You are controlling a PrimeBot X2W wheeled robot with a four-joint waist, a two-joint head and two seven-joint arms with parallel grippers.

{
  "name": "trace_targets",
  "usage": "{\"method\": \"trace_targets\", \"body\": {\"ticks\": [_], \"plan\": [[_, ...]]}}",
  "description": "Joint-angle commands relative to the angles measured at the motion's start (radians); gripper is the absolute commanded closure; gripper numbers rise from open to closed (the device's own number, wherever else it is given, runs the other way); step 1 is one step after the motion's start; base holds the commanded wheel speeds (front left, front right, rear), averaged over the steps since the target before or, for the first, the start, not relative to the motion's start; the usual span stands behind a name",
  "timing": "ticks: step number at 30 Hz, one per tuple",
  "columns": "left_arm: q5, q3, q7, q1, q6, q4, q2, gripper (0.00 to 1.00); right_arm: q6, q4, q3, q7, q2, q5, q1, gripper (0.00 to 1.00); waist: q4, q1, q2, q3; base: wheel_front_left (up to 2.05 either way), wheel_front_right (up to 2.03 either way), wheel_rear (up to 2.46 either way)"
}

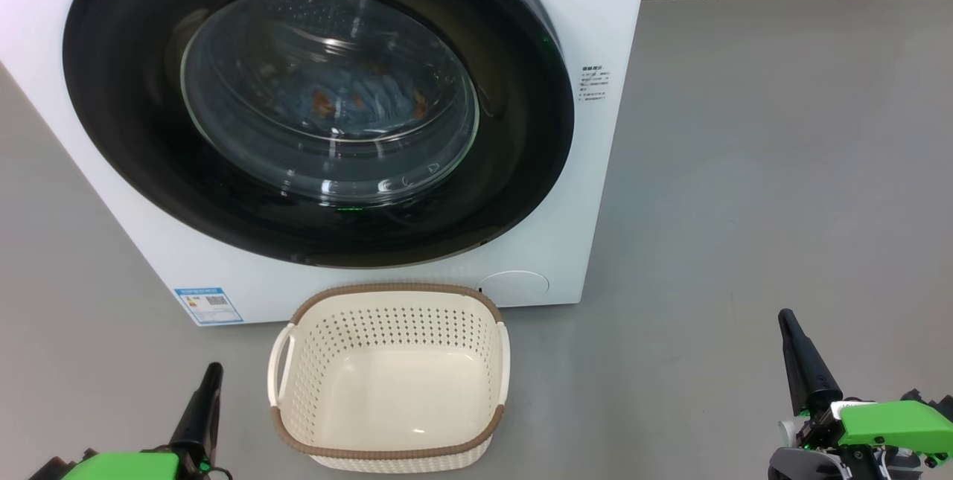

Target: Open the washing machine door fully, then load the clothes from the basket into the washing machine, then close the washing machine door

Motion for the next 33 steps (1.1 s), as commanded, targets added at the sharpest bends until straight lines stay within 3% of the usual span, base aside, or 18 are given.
{"method": "trace_targets", "body": {"ticks": [1,33], "plan": [[-0.006,0.035,0.007,-0.043,-0.003,-0.019,0.011,1.00,0.002,-0.030,0.023,0.007,-0.001,0.004,-0.010,1.00,0.000,-0.0001,-0.0001,0.000,0.00,0.00,0.00],[-0.004,0.038,0.009,-0.043,-0.003,-0.019,0.009,1.00,0.002,-0.030,0.021,0.008,0.000,0.003,-0.010,1.00,0.000,-0.0001,-0.0001,0.000,0.00,0.00,0.00]]}}
